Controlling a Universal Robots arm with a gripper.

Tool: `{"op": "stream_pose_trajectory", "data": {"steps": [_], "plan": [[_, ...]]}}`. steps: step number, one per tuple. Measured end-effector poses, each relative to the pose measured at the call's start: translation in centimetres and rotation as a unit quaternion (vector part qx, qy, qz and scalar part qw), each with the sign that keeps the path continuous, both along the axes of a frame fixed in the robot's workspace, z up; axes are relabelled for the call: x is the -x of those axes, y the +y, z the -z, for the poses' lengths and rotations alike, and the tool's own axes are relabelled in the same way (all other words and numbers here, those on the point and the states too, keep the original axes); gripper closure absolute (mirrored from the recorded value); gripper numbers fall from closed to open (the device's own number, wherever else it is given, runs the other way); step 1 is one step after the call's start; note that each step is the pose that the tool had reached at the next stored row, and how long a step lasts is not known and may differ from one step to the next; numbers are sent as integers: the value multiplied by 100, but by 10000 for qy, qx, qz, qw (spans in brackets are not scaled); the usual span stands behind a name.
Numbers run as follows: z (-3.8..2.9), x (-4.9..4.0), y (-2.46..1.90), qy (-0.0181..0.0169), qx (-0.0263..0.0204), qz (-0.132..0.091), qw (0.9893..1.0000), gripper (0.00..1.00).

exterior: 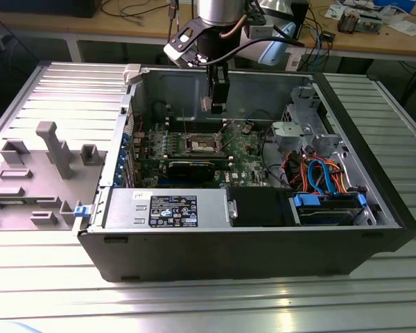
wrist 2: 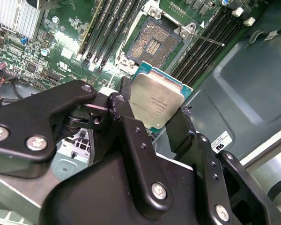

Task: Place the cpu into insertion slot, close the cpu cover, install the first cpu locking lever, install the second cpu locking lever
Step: 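Place the cpu into insertion slot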

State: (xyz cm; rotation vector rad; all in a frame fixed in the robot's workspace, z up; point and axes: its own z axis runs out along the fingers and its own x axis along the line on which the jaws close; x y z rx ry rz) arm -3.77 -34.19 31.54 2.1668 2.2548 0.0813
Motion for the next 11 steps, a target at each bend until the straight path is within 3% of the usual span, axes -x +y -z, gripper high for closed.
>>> {"op": "stream_pose_trajectory", "data": {"steps": [11], "plan": [[16, 2, 0, -4, -2, 0, 10000, 46]]}}
